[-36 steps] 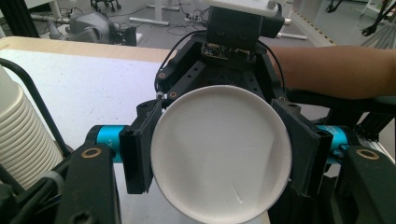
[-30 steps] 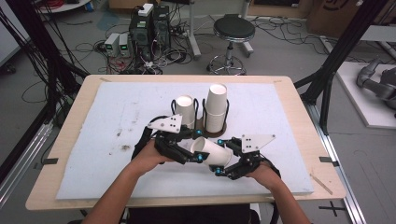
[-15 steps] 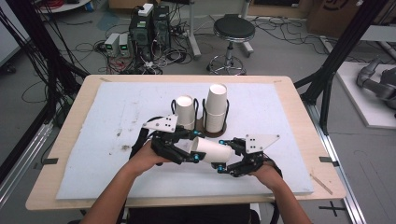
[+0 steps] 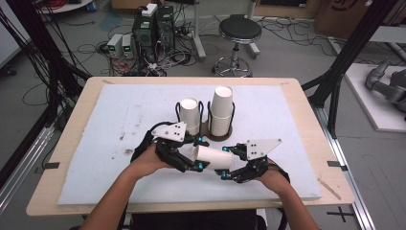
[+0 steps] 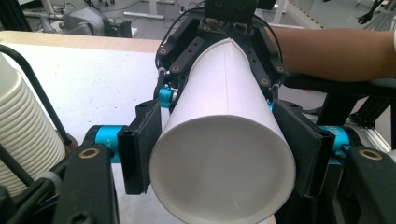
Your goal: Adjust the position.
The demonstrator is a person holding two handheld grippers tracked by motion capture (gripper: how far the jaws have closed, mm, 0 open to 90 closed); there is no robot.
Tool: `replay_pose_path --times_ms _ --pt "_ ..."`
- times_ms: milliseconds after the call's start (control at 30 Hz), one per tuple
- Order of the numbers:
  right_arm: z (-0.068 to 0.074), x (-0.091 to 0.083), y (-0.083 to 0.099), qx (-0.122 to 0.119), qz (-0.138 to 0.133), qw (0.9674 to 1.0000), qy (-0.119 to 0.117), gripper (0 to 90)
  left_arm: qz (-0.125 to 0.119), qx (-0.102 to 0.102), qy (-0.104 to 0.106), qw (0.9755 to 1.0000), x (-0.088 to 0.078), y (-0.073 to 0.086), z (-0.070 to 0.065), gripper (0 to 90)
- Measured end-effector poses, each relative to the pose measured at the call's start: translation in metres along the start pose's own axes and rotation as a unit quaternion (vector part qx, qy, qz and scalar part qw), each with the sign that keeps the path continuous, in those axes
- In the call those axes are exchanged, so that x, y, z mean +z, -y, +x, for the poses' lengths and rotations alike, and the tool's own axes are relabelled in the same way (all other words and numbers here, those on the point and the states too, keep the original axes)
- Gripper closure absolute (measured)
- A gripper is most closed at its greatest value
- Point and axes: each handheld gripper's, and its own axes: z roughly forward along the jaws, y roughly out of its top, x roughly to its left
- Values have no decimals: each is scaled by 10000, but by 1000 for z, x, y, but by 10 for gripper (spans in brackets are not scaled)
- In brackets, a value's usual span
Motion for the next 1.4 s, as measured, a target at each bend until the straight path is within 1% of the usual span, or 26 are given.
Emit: replay_pose_path --times_ms 67,100,133,167,200,233,300,333,367,433,467,533,600,667,700,733,767,800,833,867,900,933,1033,1133,1300,1400 --pt "0 -1 0 -14 -14 10000 2 413 -81 -46 47 9999 0 2 1 362" --pt "0 -1 0 34 -40 10000 13 387 -81 -46 47 9999 0 2 1 362" --pt "0 -1 0 34 -40 10000 13 387 -118 -85 52 9999 -1 3 0 362" --pt "0 -1 0 76 -70 9999 22 350 -203 -101 58 9997 -1 4 0 362" --pt "0 0 -1 188 -203 9996 79 284 -333 -113 68 9994 -1 6 0 361" --pt "0 0 -1 188 -203 9996 79 284 -333 -113 68 9994 -1 6 0 361" --pt "1 1 -2 271 -360 9989 142 214 -579 -141 161 9981 -2 9 0 361" --pt "1 1 -2 315 -488 9983 96 211 -765 -187 216 9967 -3 11 0 362" --pt "1 1 -3 353 -536 9979 48 211 -765 -187 216 9967 -3 11 0 362" --pt "1 1 -3 370 -602 9975 22 214 -909 -209 266 9953 -4 13 1 362" --pt "1 1 -4 326 -704 9970 -82 290 -965 -240 282 9946 -4 14 1 363" --pt "2 0 -5 303 -727 9968 -117 307 -995 -268 300 9942 -4 15 2 364" --pt "1 -1 -5 277 -718 9970 -108 327 -961 -275 304 9945 -3 17 1 365" --pt "0 -2 -4 232 -650 9975 -169 361 -771 -300 303 9961 -2 19 1 366" --pt "0 -2 -4 232 -650 9975 -169 361 -771 -300 303 9961 -2 19 1 365" --pt "0 -2 -5 202 -547 9981 -185 380 -711 -299 288 9966 -2 19 0 364" --pt "0 -1 -5 188 -525 9983 -180 385 -610 -274 210 9975 -1 19 -1 363" --pt "0 -1 -5 188 -525 9983 -180 385 -610 -274 210 9975 -1 19 -1 359" --pt "1 -1 -5 121 -404 9990 -169 395 -482 -199 80 9986 -1 17 -3 342" --pt "1 -1 -6 105 -349 9993 -114 395 -363 -137 -16 9992 -1 15 -5 312" --pt "1 -1 -6 105 -349 9993 -114 395 -201 -33 -127 9997 0 13 -7 312" --pt "1 0 -6 56 -178 9998 -56 395 -61 60 -158 9998 0 10 -9 294" --pt "2 1 -6 75 -148 9998 -51 394 153 152 -215 9995 1 7 -10 290" --pt "2 1 -6 91 -119 9999 -63 398 196 125 -206 9995 2 8 -9 299" --pt "2 2 -7 47 -55 9999 -146 409 275 208 -102 9994 5 10 -8 354" --pt "2 2 -7 78 -58 9998 -181 409 257 234 -39 9994 5 11 -7 364"
